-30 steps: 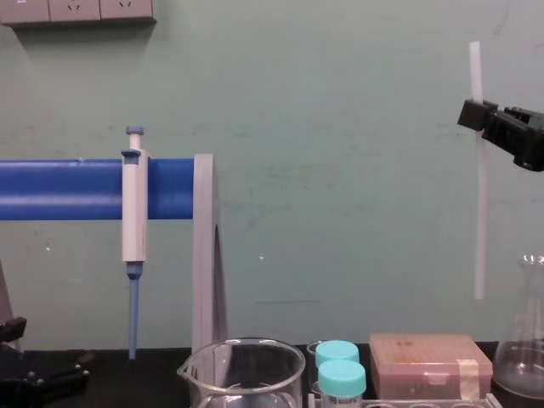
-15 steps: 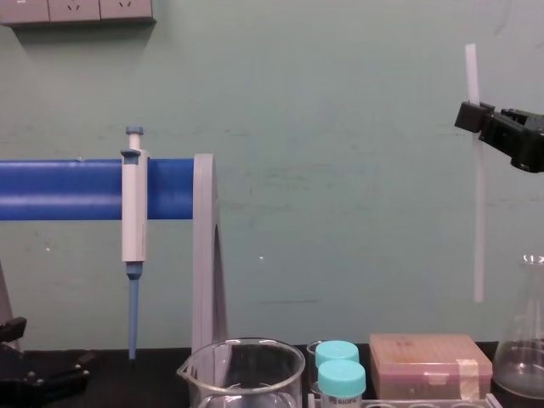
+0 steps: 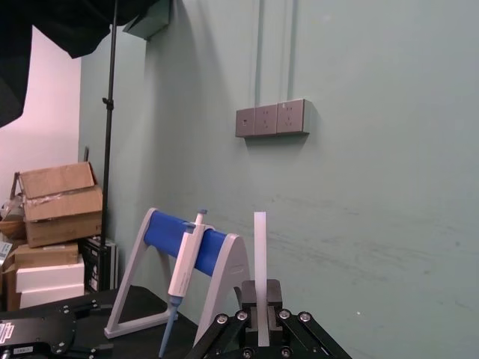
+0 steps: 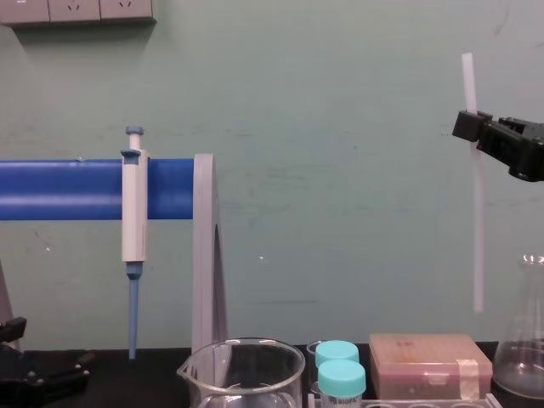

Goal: Pick up the stirring rod with one hand, then place it down.

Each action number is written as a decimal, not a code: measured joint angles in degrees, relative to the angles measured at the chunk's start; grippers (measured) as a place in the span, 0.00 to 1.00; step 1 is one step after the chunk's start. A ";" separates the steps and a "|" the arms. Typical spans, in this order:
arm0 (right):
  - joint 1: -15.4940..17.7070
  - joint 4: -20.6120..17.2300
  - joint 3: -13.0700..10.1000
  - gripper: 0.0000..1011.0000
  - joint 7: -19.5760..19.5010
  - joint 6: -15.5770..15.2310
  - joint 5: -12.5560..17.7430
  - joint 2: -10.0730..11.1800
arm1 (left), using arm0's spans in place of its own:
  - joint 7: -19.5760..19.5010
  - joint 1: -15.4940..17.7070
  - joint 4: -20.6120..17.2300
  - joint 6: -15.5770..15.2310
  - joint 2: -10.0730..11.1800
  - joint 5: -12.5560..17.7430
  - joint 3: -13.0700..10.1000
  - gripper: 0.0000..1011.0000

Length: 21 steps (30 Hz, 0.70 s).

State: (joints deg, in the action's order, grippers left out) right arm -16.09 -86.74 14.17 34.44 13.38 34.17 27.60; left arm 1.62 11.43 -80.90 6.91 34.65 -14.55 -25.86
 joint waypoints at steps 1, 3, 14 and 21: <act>0.02 -0.01 0.01 0.07 0.00 -0.01 0.00 0.00 | 0.00 0.00 0.00 0.00 0.00 0.00 0.00 0.99; 0.06 -0.01 0.01 0.07 0.00 -0.04 0.01 0.05 | 0.00 0.00 0.00 0.00 0.00 0.00 0.00 0.99; 0.09 0.00 0.09 0.07 0.05 -0.18 0.07 0.22 | 0.00 0.00 0.00 0.00 0.00 0.00 0.00 0.99; 0.09 0.16 0.21 0.07 0.20 -0.20 0.22 0.28 | 0.00 0.00 0.00 0.00 0.00 0.00 0.00 0.99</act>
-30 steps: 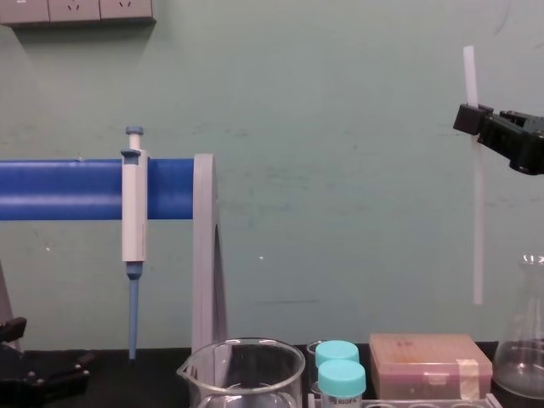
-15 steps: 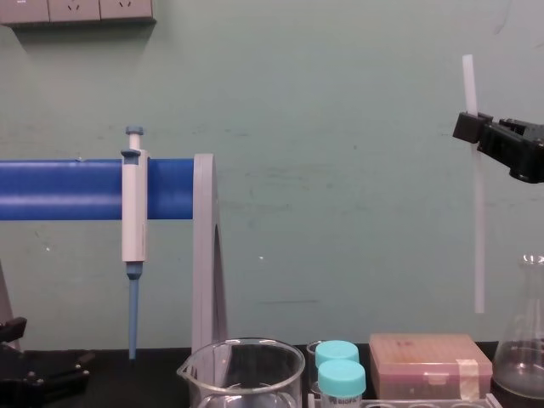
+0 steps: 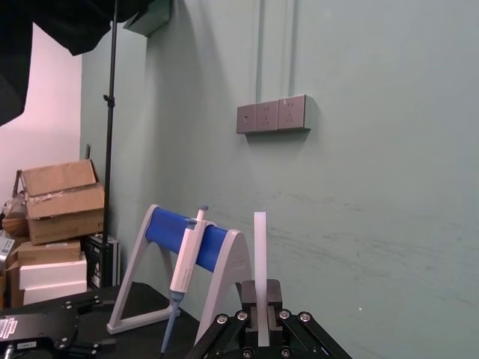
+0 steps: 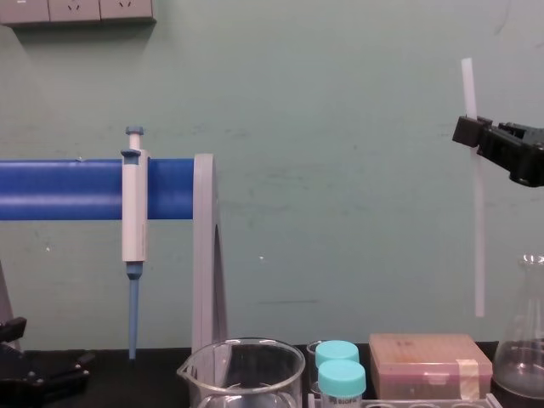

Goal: Pick up the stirring rod with one hand, then place it down.

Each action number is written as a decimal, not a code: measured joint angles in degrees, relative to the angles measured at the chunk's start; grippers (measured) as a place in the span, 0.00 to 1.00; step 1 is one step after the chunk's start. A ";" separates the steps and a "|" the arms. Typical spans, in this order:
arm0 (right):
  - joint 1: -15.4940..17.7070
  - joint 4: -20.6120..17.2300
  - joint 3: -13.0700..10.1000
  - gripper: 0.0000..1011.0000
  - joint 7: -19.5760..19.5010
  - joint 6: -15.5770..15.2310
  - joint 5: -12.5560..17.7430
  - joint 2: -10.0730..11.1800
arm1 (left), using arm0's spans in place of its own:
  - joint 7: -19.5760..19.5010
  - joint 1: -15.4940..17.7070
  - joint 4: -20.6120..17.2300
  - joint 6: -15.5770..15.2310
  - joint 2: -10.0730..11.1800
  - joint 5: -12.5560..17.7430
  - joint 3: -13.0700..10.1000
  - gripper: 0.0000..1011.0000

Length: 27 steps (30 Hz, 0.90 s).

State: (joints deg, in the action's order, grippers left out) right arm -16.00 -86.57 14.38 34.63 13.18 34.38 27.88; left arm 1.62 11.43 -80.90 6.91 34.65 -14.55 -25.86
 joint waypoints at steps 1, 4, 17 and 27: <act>0.00 0.01 0.01 0.07 0.01 -0.01 0.00 0.01 | 0.00 0.00 0.00 0.00 0.00 0.00 0.00 0.99; -0.01 0.06 0.06 0.07 0.07 -0.05 0.02 0.05 | 0.00 0.00 0.00 0.00 0.00 0.00 0.00 0.99; -0.09 0.24 0.21 0.07 0.42 -0.13 0.20 0.18 | 0.00 0.00 0.00 0.00 0.00 0.00 0.00 0.99; -0.10 0.36 0.33 0.07 0.49 -0.16 0.26 0.25 | 0.00 0.00 0.00 0.00 0.00 0.00 0.00 0.99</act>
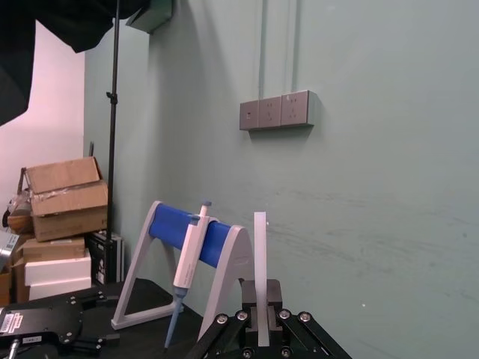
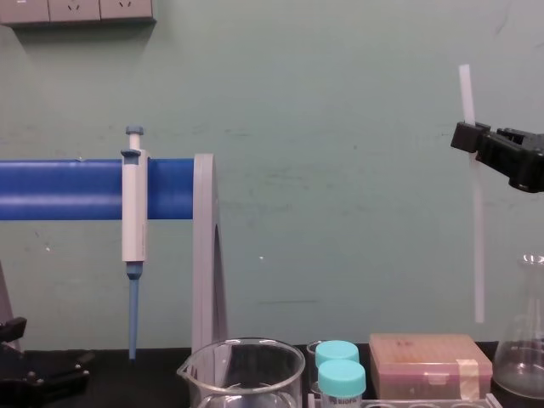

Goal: Pick up the stirring rod with one hand, then place it down.

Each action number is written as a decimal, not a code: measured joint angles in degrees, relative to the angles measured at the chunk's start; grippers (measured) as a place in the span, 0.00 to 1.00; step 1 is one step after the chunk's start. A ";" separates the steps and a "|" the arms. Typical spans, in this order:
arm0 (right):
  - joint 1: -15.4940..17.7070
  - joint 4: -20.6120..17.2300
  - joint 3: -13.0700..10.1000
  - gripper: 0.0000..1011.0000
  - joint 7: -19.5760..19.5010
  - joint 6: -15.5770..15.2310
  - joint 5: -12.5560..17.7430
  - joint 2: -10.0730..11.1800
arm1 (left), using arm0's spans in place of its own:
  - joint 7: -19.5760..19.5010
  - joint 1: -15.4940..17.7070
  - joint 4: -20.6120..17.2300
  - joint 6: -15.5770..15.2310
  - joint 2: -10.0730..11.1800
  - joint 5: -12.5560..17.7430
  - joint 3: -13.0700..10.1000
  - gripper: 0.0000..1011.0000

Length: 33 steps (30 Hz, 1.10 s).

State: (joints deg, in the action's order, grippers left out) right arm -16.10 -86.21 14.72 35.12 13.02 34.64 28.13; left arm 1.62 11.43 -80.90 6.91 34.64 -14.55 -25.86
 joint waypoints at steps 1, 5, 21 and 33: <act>0.00 0.01 0.04 0.07 0.01 0.01 0.00 0.00 | 0.00 0.00 0.00 0.00 0.00 0.00 0.00 0.99; 0.00 -0.03 0.05 0.07 -0.01 -0.02 0.00 0.00 | 0.00 0.00 0.00 0.00 0.00 0.00 0.00 0.99; -0.03 -0.15 0.02 0.07 -0.10 -0.16 0.00 0.14 | 0.00 0.00 0.00 0.00 0.00 0.00 0.00 0.99; -0.20 0.24 0.16 0.07 -0.05 -0.17 -0.02 0.12 | 0.00 0.00 0.00 0.00 0.00 0.00 0.00 0.99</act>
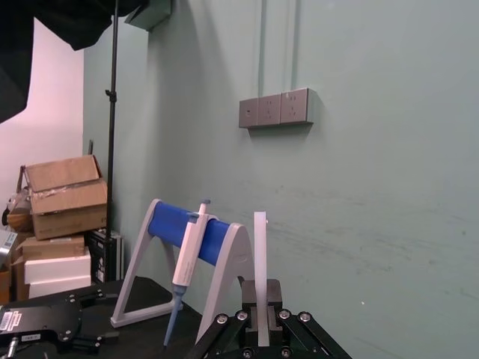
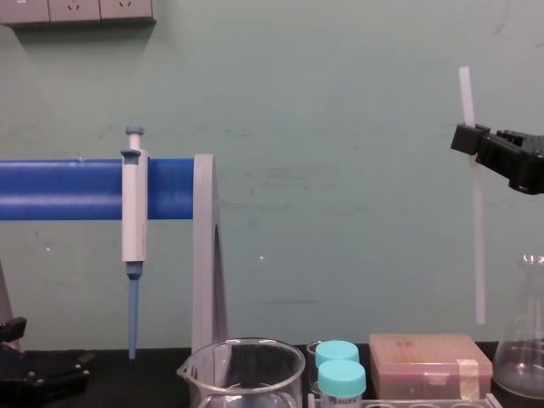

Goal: Pick up the stirring rod with one hand, then place it down.

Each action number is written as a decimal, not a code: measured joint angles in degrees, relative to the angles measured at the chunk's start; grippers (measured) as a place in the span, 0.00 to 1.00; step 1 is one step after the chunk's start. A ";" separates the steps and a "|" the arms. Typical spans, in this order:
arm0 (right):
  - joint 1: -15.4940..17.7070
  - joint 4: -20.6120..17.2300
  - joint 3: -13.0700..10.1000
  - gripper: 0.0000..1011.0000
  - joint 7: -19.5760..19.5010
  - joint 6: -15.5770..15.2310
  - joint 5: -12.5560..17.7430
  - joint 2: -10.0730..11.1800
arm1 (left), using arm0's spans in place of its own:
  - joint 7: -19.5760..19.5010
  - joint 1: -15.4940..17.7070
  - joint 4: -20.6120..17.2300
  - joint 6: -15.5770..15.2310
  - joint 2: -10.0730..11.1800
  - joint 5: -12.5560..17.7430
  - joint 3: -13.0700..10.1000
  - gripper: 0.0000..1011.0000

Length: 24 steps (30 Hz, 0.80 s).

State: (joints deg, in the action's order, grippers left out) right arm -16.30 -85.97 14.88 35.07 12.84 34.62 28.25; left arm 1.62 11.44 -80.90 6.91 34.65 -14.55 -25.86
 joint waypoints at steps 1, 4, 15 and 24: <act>-0.02 0.06 0.02 0.07 0.00 0.00 0.00 -0.02 | 0.00 0.00 0.00 0.00 0.00 0.00 0.00 0.99; -0.09 0.26 0.10 0.07 0.15 0.00 0.01 -0.03 | 0.00 0.00 0.00 0.00 0.00 0.00 0.00 0.99; 0.18 0.62 0.33 0.07 2.36 0.03 1.73 0.45 | 0.00 0.00 0.00 0.00 0.00 0.00 0.00 0.99; 0.22 0.61 0.57 0.07 3.26 0.36 2.52 0.93 | 0.00 0.00 0.00 0.00 0.00 0.00 0.00 0.99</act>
State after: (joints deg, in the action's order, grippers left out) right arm -16.08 -85.36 15.44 38.33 13.21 37.14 29.18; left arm 1.62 11.43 -80.90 6.91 34.65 -14.55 -25.86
